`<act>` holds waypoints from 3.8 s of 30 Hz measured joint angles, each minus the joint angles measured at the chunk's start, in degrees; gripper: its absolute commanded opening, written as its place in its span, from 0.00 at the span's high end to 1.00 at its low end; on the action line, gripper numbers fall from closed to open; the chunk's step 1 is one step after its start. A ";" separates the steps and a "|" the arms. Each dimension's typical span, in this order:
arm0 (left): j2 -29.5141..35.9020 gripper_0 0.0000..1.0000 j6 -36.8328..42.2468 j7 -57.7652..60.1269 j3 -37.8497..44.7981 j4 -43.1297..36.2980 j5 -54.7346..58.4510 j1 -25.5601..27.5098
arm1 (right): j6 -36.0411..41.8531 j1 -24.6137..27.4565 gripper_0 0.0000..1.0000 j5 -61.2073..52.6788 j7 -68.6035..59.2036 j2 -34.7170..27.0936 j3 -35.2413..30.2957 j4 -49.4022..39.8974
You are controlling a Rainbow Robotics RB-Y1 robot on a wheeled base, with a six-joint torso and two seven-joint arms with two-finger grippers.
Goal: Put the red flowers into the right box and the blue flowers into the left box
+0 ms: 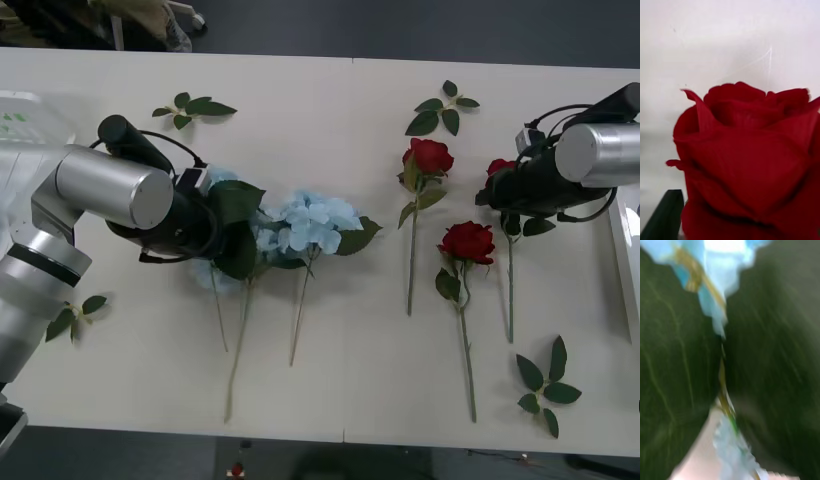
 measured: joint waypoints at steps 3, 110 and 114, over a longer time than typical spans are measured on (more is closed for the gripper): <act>-0.15 0.91 -2.21 0.00 -0.34 2.66 -0.92 -0.56 | -2.11 -0.10 0.57 0.03 0.00 0.00 2.82 1.25; -6.08 0.02 6.40 -3.56 -0.61 -29.67 -10.94 18.11 | -4.88 25.74 0.08 -6.97 -11.19 -12.14 4.26 -42.21; -6.07 0.02 3.88 -3.56 -0.77 -24.38 -10.68 15.92 | -8.21 23.28 0.08 -6.55 -11.19 -11.22 7.65 -38.86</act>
